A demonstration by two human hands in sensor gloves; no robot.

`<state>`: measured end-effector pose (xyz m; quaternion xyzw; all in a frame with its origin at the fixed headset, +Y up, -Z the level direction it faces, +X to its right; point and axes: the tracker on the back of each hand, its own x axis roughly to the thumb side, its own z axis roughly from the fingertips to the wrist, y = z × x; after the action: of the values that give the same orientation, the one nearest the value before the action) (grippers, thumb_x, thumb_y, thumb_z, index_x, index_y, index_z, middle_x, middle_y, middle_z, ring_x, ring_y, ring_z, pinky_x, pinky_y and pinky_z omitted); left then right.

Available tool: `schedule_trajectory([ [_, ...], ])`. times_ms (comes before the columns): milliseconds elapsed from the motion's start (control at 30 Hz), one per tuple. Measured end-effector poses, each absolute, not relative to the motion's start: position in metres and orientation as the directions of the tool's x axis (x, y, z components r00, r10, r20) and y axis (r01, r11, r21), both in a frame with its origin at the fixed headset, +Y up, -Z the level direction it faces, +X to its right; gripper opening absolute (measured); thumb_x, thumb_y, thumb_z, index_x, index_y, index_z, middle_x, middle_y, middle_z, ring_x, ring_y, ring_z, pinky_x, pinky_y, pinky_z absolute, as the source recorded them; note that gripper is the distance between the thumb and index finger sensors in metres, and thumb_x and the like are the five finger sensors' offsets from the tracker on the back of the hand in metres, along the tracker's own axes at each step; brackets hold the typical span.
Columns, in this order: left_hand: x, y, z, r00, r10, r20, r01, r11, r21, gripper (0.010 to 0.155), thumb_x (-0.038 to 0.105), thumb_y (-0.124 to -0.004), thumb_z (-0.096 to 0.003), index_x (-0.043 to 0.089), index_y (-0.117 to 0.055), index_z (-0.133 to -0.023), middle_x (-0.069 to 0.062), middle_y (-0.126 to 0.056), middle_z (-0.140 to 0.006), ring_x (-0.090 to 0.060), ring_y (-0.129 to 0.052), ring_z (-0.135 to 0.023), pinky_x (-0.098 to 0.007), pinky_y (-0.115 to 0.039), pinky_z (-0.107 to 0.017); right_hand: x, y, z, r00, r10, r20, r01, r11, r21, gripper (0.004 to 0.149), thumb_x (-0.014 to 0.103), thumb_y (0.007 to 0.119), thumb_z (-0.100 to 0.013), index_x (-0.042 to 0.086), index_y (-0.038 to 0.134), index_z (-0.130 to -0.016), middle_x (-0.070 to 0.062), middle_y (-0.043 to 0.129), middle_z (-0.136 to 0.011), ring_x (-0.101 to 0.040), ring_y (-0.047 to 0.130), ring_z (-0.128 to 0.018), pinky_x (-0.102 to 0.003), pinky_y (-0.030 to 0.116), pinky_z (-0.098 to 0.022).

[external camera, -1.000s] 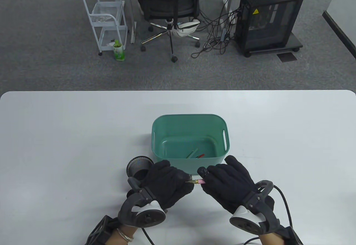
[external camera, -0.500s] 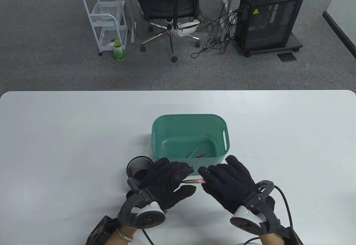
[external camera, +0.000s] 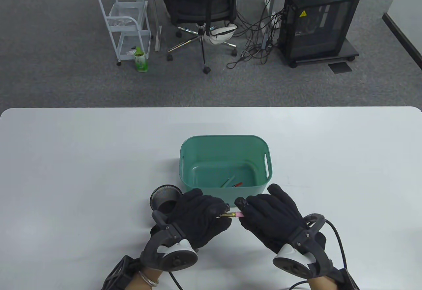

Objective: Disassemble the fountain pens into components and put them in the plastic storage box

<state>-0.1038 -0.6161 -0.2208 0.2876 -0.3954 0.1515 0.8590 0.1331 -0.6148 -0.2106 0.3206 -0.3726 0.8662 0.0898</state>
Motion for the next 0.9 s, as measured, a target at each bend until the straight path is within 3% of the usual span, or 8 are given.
schedule_trajectory([
  [900, -0.1057, -0.6159, -0.2227, 0.634, 0.054, 0.771, -0.508, 0.781, 0.363, 0.05, 0.049, -0.058, -0.0671, 0.012, -0.089, -0.08, -0.004, -0.106, -0.068, -0.022, -0.102, -0.06, -0.05, -0.068, -0.072, 0.1321, -0.6151, -0.2101, -0.777, -0.084, 0.624, -0.395, -0.707, -0.587, 0.045, 0.05, 0.071, -0.056, 0.031, 0.079, -0.096, 0.008, 0.084, -0.088, -0.011, 0.086, -0.078, -0.049, 0.059, -0.079],
])
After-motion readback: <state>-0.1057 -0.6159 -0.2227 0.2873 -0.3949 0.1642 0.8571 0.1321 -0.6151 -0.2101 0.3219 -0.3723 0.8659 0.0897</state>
